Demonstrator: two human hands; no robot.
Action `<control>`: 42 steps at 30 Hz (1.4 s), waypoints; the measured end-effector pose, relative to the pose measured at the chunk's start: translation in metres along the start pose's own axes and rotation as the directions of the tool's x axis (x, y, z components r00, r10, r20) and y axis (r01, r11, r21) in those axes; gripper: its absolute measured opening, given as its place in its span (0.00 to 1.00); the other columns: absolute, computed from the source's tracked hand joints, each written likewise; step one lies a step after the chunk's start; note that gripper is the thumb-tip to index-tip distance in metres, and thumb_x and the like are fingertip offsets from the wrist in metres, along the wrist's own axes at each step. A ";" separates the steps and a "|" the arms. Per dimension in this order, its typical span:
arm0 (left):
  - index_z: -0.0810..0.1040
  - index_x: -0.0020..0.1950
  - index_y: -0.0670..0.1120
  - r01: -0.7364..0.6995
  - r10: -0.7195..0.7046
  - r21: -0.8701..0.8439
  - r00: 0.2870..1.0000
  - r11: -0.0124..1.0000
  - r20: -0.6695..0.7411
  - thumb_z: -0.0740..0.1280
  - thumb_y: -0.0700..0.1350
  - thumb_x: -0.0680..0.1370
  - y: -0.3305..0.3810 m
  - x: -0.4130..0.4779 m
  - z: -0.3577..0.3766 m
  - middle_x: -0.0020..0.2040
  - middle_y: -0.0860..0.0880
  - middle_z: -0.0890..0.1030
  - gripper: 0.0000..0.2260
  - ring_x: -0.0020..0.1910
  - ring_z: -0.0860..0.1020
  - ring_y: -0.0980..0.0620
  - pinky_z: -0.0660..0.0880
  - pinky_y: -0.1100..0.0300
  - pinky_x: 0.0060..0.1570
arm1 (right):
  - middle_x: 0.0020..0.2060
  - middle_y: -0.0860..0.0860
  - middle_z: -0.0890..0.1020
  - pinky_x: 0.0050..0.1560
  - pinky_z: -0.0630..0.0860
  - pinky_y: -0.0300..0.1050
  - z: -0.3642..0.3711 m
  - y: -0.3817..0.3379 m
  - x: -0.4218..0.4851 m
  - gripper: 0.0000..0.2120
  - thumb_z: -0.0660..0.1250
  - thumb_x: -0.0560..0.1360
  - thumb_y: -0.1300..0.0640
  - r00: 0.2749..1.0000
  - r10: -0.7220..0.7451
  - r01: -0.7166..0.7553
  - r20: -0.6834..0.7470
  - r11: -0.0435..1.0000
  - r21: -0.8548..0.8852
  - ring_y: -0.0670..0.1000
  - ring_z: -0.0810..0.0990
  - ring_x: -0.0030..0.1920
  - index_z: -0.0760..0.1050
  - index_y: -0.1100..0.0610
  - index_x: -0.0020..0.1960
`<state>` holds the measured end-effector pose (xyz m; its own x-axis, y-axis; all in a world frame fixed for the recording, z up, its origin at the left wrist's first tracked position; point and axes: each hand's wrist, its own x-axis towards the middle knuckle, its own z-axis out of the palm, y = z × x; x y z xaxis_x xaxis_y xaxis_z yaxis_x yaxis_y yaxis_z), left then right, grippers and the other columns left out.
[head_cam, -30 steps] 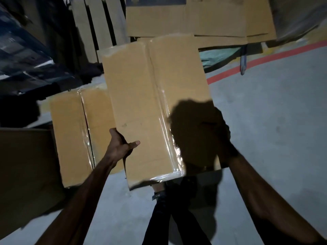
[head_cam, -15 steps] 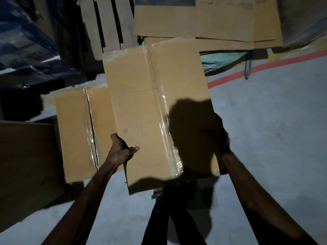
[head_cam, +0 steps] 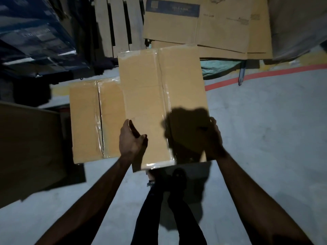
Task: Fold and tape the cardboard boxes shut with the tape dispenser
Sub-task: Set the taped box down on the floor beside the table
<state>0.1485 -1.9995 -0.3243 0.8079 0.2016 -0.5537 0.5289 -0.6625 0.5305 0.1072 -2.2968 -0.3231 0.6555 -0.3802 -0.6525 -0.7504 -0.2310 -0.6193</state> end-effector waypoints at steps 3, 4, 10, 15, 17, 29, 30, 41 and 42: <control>0.62 0.80 0.43 -0.047 0.047 0.028 0.999 0.998 0.011 0.77 0.46 0.76 0.019 -0.043 -0.010 0.78 0.42 0.68 0.38 0.75 0.68 0.40 0.68 0.43 0.74 | 0.69 0.55 0.75 0.65 0.74 0.51 -0.003 -0.023 -0.040 0.34 0.72 0.79 0.47 0.993 -0.071 0.051 -0.094 0.979 -0.196 0.59 0.74 0.69 0.63 0.55 0.79; 0.64 0.79 0.44 -0.046 0.046 0.006 0.999 0.999 0.016 0.77 0.45 0.76 0.026 -0.061 -0.015 0.76 0.42 0.70 0.36 0.74 0.70 0.41 0.70 0.43 0.73 | 0.71 0.57 0.74 0.68 0.72 0.54 -0.004 -0.028 -0.055 0.38 0.73 0.77 0.44 0.991 -0.109 0.088 -0.081 0.969 -0.229 0.59 0.73 0.71 0.61 0.55 0.80; 0.74 0.72 0.48 -0.080 0.085 -0.128 0.996 0.989 0.034 0.77 0.46 0.77 0.056 -0.187 -0.047 0.64 0.46 0.80 0.25 0.62 0.79 0.46 0.79 0.47 0.62 | 0.60 0.56 0.81 0.58 0.73 0.44 -0.019 -0.074 -0.169 0.34 0.74 0.78 0.48 0.968 -0.221 0.245 0.121 0.936 -0.254 0.54 0.80 0.59 0.65 0.60 0.77; 0.79 0.65 0.51 -0.053 0.064 -0.268 0.998 0.962 0.030 0.77 0.49 0.77 0.049 -0.285 -0.067 0.55 0.47 0.84 0.18 0.51 0.84 0.49 0.82 0.50 0.54 | 0.65 0.60 0.80 0.62 0.77 0.54 -0.033 -0.078 -0.258 0.33 0.77 0.75 0.47 0.926 -0.303 0.355 0.225 0.902 -0.246 0.61 0.81 0.62 0.71 0.62 0.73; 0.80 0.59 0.56 -0.037 0.042 -0.310 0.999 0.950 0.009 0.77 0.51 0.76 0.036 -0.316 -0.072 0.52 0.51 0.86 0.13 0.50 0.84 0.52 0.82 0.51 0.54 | 0.66 0.61 0.80 0.64 0.74 0.49 -0.035 -0.073 -0.282 0.31 0.77 0.75 0.49 0.910 -0.327 0.390 0.255 0.884 -0.258 0.61 0.79 0.66 0.72 0.63 0.72; 0.83 0.56 0.53 -0.029 -0.037 -0.594 0.994 0.804 -0.098 0.74 0.45 0.78 -0.073 -0.372 -0.219 0.45 0.56 0.86 0.08 0.41 0.81 0.66 0.72 0.73 0.42 | 0.56 0.44 0.81 0.63 0.79 0.55 0.090 -0.108 -0.398 0.26 0.77 0.68 0.37 0.782 -0.226 0.462 0.580 0.835 -0.298 0.51 0.82 0.59 0.77 0.44 0.62; 0.84 0.56 0.53 -0.043 -0.040 -0.617 0.992 0.786 -0.119 0.74 0.45 0.78 -0.091 -0.375 -0.235 0.45 0.57 0.86 0.08 0.43 0.81 0.65 0.73 0.73 0.44 | 0.56 0.44 0.82 0.61 0.80 0.55 0.112 -0.113 -0.411 0.26 0.76 0.66 0.34 0.765 -0.231 0.480 0.601 0.827 -0.293 0.50 0.83 0.58 0.77 0.41 0.60; 0.85 0.51 0.52 -0.086 -0.337 -0.774 0.866 0.627 -0.370 0.75 0.51 0.75 -0.345 -0.430 -0.400 0.42 0.56 0.87 0.07 0.45 0.84 0.57 0.79 0.59 0.52 | 0.55 0.44 0.82 0.58 0.78 0.46 0.393 -0.145 -0.614 0.22 0.74 0.76 0.41 0.456 -0.272 0.804 0.847 0.533 -0.262 0.46 0.82 0.53 0.78 0.49 0.66; 0.85 0.51 0.51 -0.092 -0.367 -0.789 0.848 0.608 -0.382 0.76 0.47 0.76 -0.369 -0.433 -0.416 0.41 0.56 0.86 0.05 0.44 0.84 0.57 0.79 0.58 0.53 | 0.56 0.45 0.83 0.56 0.78 0.44 0.418 -0.147 -0.630 0.22 0.74 0.76 0.41 0.430 -0.275 0.819 0.860 0.519 -0.244 0.46 0.82 0.52 0.78 0.48 0.66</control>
<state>-0.2885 -1.5419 -0.0132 0.5902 0.6901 -0.4189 0.4518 0.1476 0.8798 -0.1600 -1.6490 -0.0027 0.5614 0.6701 -0.4856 0.1273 -0.6497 -0.7495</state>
